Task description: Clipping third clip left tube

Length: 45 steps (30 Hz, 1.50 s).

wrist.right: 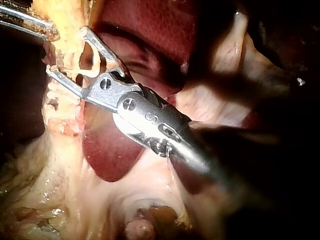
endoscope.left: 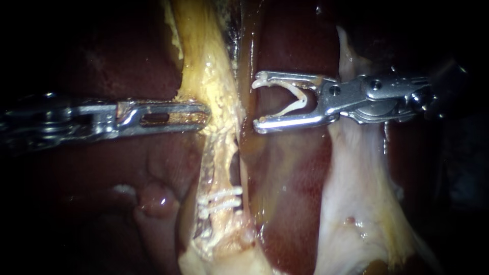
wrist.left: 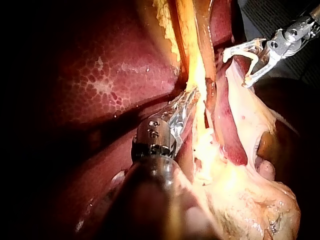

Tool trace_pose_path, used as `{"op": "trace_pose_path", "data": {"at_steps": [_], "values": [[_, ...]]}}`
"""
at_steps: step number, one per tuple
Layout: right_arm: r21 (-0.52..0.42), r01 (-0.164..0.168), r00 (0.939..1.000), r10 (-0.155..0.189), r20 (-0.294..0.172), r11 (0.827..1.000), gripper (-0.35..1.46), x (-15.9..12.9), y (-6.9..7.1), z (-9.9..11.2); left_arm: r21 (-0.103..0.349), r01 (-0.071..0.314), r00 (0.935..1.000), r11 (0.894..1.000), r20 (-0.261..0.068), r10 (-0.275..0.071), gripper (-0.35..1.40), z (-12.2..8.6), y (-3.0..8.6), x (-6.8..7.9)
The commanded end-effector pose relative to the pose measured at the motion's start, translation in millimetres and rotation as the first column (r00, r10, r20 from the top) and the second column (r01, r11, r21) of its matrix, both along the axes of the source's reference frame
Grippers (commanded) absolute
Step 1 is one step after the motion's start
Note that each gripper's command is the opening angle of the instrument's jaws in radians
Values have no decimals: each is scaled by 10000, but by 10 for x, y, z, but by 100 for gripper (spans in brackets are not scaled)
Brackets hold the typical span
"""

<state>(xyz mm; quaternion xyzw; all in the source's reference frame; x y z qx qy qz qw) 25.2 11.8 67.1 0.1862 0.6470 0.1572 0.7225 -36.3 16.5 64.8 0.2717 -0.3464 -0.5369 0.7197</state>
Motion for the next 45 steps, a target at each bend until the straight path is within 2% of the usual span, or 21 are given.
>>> {"op": "trace_pose_path", "data": {"at_steps": [1,5,7,10,16,20,23,25,29,33,36,42,45], "values": [[2,-1,10000,1,2,10000,59,0,0,0,-3,0,10000,10000,4,0,-35,0,0,0],[-2,0,10000,0,0,10000,59,0,0,0,8,-15,10000,10000,15,15,-35,-1,1,2],[-5,0,10000,0,-1,10000,59,0,-1,0,27,-27,10000,10000,18,27,-35,-6,7,8],[-13,1,10000,-1,-4,10000,59,1,-2,1,-2,61,9999,10000,-128,-61,-35,-16,22,22],[-17,-5,10000,5,-10,10000,59,2,-2,1,-254,663,9977,9975,-89,-665,-35,-39,55,61],[-27,-15,10000,15,-24,10000,59,4,-4,1,-245,941,9955,9953,-47,-943,-35,-50,68,78],[10,127,9999,-127,-117,9999,59,7,-10,2,-292,985,9951,9947,-40,-986,-35,-53,71,84],[867,376,9991,-358,-225,9955,59,12,-21,2,-305,1025,9947,9943,-39,-1027,-35,-55,71,85],[1920,588,9970,-479,-611,9796,59,31,-41,-5,-384,1003,9950,9942,-3,-1003,-35,-63,71,86],[2889,892,9960,-850,-272,9532,58,52,-64,0,-425,1060,9944,9935,68,-1059,-35,-75,73,88],[3305,1002,9945,-1047,-43,9385,58,61,-74,10,-466,1084,9941,9930,132,-1079,-35,-84,73,91],[3970,1008,9932,-1158,139,9123,57,67,-82,35,-492,1097,9939,9927,166,-1090,-35,-95,72,94],[4124,1013,9918,-1244,295,9053,57,71,-87,49,-540,1086,9940,9926,184,-1077,-35,-98,71,94]]}}
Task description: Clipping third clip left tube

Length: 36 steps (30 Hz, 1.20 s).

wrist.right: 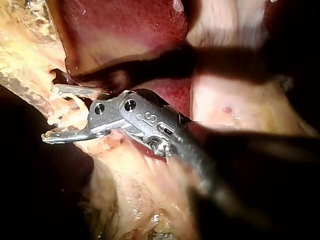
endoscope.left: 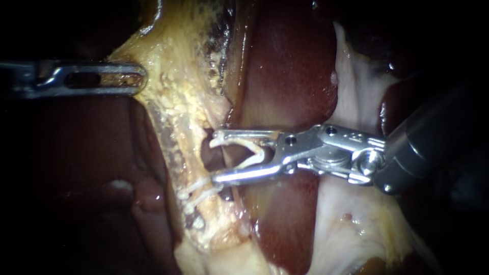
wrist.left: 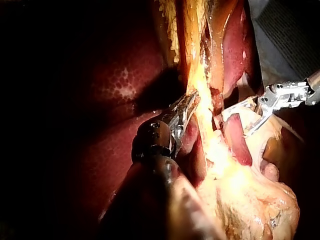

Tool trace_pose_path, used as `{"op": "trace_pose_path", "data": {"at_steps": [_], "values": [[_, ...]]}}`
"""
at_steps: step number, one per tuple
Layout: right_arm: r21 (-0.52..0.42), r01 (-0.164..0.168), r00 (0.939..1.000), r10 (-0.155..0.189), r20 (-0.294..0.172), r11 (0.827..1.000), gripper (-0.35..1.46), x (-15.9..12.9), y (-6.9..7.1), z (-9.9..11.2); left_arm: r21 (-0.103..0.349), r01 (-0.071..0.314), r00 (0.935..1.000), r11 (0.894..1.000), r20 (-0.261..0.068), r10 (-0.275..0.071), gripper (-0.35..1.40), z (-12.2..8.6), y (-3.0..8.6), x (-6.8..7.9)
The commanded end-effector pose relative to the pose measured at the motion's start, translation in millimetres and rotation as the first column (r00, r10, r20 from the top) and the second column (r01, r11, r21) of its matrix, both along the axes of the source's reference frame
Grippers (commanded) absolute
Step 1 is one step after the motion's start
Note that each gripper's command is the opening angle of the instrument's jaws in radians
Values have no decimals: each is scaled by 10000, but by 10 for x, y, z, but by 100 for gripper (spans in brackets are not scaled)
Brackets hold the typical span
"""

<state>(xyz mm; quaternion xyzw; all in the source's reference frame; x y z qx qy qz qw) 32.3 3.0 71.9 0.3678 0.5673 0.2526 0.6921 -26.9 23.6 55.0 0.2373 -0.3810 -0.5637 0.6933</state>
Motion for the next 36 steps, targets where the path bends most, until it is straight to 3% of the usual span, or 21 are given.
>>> {"op": "trace_pose_path", "data": {"at_steps": [1,10,21,30,36], "values": [[64,55,10000,-55,59,10000,57,1,-1,6,-12,-11,10000,10000,-14,11,-35,-1,0,0],[353,351,9990,-361,270,9988,56,17,-12,29,-21,27,10000,10000,-8,-27,-35,-4,-3,0],[356,430,9988,-439,228,9984,55,30,-11,41,-68,21,10000,10000,-35,-22,-35,-8,-5,-2],[336,857,9961,-850,-217,9958,53,39,-10,41,-69,21,10000,10000,-35,-21,-35,-8,-5,-2],[582,654,9978,-657,31,9962,50,40,-4,47,-68,21,10000,10000,-36,-22,-35,-9,-6,-2]]}}
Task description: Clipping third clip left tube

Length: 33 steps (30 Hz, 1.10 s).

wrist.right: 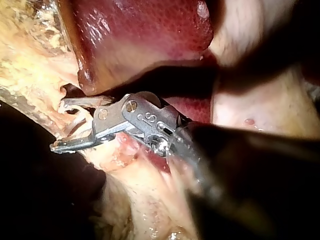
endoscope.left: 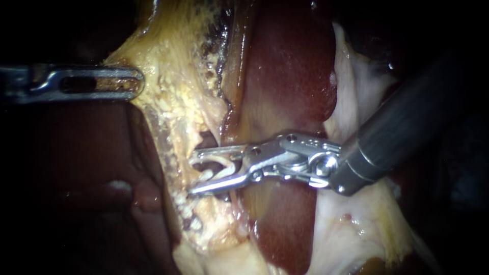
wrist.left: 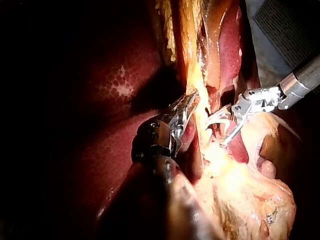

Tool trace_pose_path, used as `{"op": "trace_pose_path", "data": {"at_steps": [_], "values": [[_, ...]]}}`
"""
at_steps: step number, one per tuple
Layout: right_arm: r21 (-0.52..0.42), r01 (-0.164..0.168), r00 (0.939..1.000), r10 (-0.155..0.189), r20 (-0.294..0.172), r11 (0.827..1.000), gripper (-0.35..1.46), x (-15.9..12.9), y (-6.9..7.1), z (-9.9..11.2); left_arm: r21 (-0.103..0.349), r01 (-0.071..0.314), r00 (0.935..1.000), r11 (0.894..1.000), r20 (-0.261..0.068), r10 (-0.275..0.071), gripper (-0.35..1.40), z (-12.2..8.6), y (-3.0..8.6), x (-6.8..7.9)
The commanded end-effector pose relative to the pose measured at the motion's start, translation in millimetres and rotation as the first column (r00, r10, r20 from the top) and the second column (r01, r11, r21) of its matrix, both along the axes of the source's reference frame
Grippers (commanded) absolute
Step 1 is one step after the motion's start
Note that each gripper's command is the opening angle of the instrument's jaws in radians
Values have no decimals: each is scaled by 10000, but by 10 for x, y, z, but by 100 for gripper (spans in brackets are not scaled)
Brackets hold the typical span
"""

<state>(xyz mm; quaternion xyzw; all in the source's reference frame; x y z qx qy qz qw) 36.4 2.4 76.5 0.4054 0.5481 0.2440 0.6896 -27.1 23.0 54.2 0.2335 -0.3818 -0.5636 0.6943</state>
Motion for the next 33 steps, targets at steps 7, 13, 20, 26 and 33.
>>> {"op": "trace_pose_path", "data": {"at_steps": [7,13,20,26,33], "values": [[321,122,9979,-142,627,9994,51,-1,4,6,-4,27,10000,10000,19,-27,-35,-3,0,0],[293,496,9924,-525,1114,9983,50,5,3,4,-1,28,10000,10000,18,-28,-35,-4,0,0],[438,767,9915,-808,1016,9961,49,19,5,5,-1,30,10000,10000,17,-30,-35,-4,0,-1],[830,881,9958,-898,164,9926,48,16,7,-2,-1,27,10000,10000,19,-27,-35,-4,0,0],[948,1231,9915,-1183,-543,9879,46,7,7,-13,3,18,10000,10000,25,-18,-35,-3,1,2]]}}
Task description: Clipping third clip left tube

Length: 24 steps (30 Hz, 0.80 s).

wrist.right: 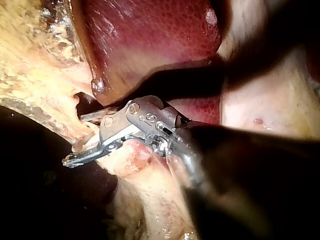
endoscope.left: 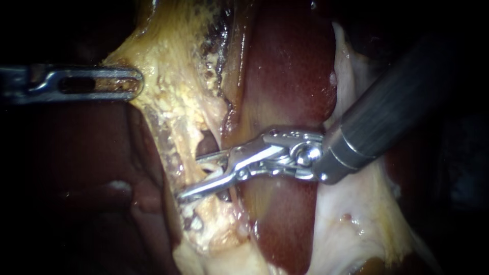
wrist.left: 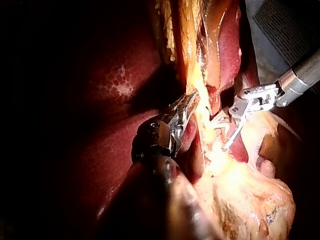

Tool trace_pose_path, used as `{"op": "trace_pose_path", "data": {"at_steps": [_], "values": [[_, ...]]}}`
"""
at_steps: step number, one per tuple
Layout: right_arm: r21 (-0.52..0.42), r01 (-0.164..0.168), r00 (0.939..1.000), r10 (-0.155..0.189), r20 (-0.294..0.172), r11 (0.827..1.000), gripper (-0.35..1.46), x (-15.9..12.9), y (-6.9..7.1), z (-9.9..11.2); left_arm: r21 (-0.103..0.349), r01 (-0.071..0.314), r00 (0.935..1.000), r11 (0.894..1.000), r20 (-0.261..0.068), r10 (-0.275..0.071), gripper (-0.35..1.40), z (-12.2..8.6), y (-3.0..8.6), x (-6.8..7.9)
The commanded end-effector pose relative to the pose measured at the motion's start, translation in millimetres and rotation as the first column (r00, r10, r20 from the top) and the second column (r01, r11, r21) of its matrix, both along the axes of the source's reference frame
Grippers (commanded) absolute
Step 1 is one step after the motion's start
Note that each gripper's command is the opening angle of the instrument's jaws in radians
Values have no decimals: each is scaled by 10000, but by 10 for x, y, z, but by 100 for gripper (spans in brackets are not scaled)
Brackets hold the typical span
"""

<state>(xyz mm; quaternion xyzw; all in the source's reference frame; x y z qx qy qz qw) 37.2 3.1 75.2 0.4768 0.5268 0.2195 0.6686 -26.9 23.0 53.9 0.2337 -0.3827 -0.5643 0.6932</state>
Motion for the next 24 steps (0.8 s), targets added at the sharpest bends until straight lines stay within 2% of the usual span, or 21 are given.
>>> {"op": "trace_pose_path", "data": {"at_steps": [1,9,14,20,24], "values": [[3,92,9999,-92,-55,10000,46,-1,1,-1,2,-9,10000,10000,9,9,-35,0,1,1],[21,249,9995,-248,-211,9997,46,-8,3,-3,3,-17,10000,10000,13,17,-35,3,2,3],[153,323,9978,-313,-585,9994,45,-6,3,-3,3,-17,10000,10000,12,17,-35,6,4,5],[322,491,9917,-449,-1206,9983,45,5,-4,-6,-9,8,10000,10000,-14,-8,-35,9,6,6],[525,657,9843,-561,-1673,9965,45,15,-11,-8,-9,18,10000,10000,-20,-18,-35,9,7,5]]}}
